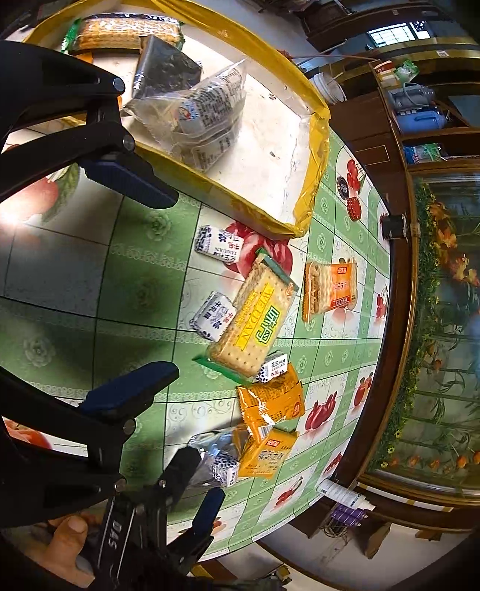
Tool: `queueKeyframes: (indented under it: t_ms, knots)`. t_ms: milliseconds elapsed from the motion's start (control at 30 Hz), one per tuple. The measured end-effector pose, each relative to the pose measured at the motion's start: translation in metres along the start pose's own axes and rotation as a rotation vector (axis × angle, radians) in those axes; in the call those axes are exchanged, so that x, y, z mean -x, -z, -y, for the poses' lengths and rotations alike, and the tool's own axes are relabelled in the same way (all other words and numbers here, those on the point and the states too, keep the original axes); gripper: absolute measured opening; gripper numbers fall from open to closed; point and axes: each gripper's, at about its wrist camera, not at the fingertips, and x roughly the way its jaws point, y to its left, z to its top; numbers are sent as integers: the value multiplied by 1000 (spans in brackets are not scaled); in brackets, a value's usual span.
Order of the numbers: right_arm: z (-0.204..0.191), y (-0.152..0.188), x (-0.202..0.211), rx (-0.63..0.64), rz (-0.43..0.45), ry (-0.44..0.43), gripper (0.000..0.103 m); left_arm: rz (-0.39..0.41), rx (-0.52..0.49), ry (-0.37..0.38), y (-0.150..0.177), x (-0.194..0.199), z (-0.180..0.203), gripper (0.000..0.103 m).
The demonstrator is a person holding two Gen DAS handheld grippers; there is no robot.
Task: Organize snacks
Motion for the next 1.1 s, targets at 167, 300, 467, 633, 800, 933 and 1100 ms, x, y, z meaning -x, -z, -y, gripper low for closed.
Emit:
queueKeyframes:
  t_ms: [167,300,467,633,800,933,1100]
  knots:
    - [10,-5,-16,-15,-62,-32,93,-10,1,23,-18,-13,2,85]
    - [12,-1,-14,-5,-78,0,78,-24,18,20,-35,-30,9,85]
    - [9,8,-5,-5,-72,4,78,-68,68,-29,-58,-60,22,85]
    - [11,13,1,-30,-69,-6,78,-92,102,-38,-72,-85,34,89]
    - [9,19,6,-24,-74,-5,78,-100,-70,-25,-60,-85,60,85]
    - [7,28,14,-16,-76,7,75,-86,-166,80,-36,-61,70,59]
    - [9,50,36,-26,-83,16,71,-105,-280,243,7,-23,66,45]
